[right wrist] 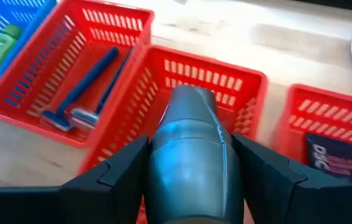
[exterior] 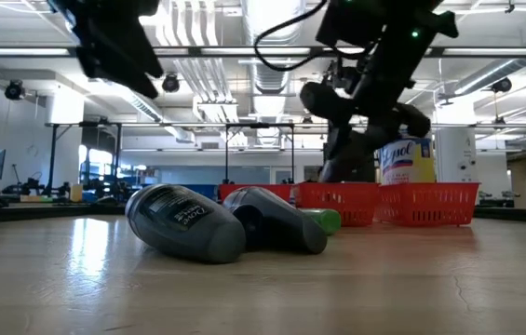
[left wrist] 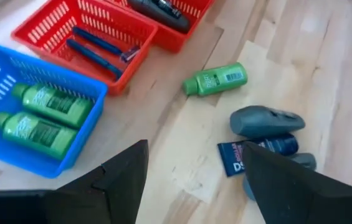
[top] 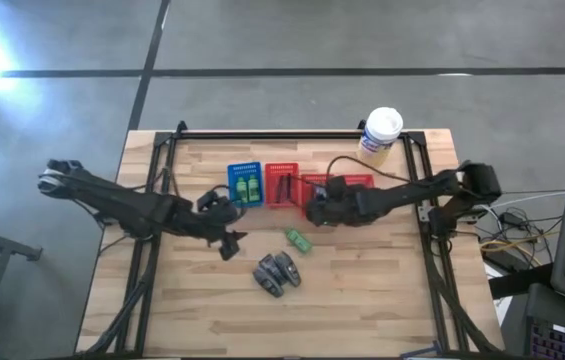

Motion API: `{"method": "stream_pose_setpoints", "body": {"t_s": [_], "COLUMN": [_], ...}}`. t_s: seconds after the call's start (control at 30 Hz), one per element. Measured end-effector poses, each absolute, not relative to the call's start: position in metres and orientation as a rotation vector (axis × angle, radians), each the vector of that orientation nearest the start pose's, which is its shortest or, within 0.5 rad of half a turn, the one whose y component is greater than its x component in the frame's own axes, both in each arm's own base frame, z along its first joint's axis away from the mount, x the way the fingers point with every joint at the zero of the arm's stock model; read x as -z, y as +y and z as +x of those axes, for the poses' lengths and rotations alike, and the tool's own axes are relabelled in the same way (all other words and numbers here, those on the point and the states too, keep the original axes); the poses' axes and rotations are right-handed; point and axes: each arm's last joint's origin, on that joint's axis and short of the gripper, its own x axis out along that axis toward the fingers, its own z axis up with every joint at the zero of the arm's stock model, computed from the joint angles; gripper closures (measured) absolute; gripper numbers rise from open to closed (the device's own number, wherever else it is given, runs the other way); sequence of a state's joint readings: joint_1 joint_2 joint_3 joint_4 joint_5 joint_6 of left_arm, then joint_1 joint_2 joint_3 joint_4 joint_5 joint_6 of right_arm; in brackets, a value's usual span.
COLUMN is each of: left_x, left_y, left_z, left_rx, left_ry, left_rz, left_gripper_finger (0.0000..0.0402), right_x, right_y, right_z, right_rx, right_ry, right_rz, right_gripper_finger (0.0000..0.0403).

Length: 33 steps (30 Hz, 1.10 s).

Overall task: Pick & Place Travel size toiletries
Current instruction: Put the black deodorant into the middle red bin

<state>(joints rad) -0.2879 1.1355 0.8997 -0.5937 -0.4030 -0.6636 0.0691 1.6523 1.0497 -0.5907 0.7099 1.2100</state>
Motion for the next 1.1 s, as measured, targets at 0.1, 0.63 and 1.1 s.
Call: {"method": "stream_pose_setpoints", "body": {"t_s": [0.1,0.63,1.1], "left_x": [-0.274,-0.246,-0.207], "left_y": [-0.050,-0.049,-0.078], "left_z": [0.206,0.191,0.222], "left_rx": [-0.354,-0.214,0.275], "left_ry": [0.671,0.735,0.679], "left_rz": [-0.375,-0.340,0.044], "left_gripper_finger": [0.0140,0.0140,0.0140], "right_x": [-0.190,-0.204,-0.250], "right_y": [0.002,0.001,0.038], "right_z": [0.326,0.357,0.335], "right_rx": [1.128,1.194,0.770], "right_ry": [0.588,0.735,0.947], "right_rz": [0.562,0.419,0.427], "right_gripper_finger": [0.0188,0.0111,0.0078]}}
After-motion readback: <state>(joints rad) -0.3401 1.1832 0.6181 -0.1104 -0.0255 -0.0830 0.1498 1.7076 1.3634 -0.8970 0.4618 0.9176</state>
